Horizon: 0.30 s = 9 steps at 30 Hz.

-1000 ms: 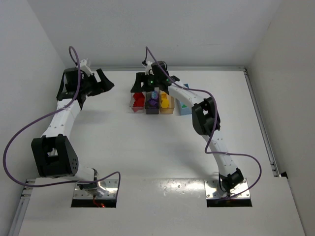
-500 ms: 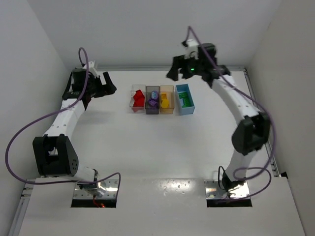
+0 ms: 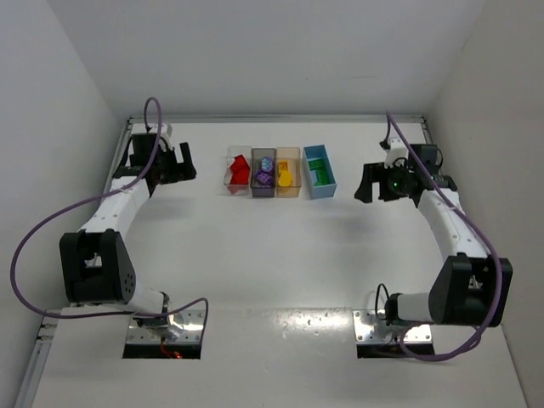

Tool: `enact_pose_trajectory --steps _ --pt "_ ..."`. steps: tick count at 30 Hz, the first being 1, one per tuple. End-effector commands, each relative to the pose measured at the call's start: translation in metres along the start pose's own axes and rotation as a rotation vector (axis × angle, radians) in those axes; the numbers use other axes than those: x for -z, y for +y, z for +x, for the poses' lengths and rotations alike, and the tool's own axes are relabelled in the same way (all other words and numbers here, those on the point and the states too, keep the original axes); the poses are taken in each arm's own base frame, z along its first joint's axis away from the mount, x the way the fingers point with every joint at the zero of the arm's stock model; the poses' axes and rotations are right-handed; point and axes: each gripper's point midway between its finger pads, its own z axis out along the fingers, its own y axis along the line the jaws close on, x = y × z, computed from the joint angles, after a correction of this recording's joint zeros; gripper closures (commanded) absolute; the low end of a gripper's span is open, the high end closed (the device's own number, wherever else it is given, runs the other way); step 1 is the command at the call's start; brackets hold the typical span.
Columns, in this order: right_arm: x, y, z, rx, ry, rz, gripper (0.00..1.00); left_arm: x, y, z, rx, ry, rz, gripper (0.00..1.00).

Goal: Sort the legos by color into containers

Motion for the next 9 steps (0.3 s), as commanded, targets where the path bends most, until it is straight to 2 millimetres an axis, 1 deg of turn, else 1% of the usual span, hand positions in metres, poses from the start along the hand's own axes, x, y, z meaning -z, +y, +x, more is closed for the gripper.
enact_pose_trajectory --steps 1,4,8,9 --pt "0.016 -0.006 -0.004 0.028 -0.072 0.021 0.11 -0.003 0.010 0.011 -0.036 0.022 -0.051 0.00" --pt "0.017 -0.021 0.008 -0.009 -0.061 0.057 0.10 -0.006 0.014 0.018 -0.034 0.040 -0.066 0.00" --pt "0.019 -0.028 0.008 -0.022 -0.065 0.071 0.10 -0.009 0.016 0.022 -0.053 0.047 -0.066 0.00" --pt "0.020 -0.028 0.008 -0.028 -0.069 0.066 0.10 -0.010 0.015 0.019 -0.054 0.038 -0.065 0.00"
